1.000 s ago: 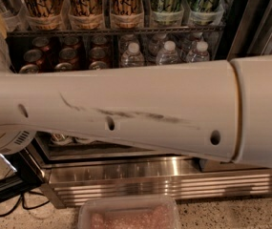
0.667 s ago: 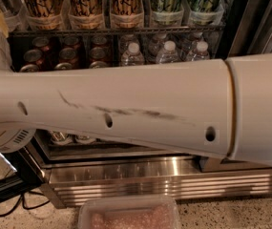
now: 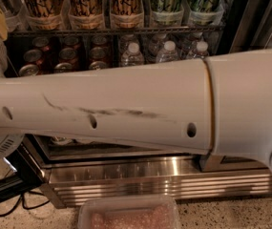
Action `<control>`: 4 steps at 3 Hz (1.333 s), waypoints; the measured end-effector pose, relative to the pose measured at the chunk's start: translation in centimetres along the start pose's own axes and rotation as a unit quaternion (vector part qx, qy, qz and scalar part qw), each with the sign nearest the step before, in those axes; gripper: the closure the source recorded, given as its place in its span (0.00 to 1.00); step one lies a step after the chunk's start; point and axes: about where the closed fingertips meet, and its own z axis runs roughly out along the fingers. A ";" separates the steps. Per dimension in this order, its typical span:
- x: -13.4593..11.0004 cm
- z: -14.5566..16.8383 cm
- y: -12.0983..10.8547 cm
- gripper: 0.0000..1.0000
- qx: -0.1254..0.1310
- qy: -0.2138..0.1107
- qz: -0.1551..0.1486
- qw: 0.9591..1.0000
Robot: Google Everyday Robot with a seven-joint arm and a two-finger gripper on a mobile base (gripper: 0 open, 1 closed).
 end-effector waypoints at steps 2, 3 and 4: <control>-0.2 0.4 -0.3 0.40 0.015 -0.006 0.001 1.000; -0.5 1.0 -0.9 0.40 0.029 -0.011 0.000 1.000; -0.7 1.8 -1.6 0.40 0.042 -0.017 -0.001 0.999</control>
Offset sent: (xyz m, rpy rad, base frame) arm 0.0038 -0.0001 0.0020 0.0097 -0.0111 -0.0216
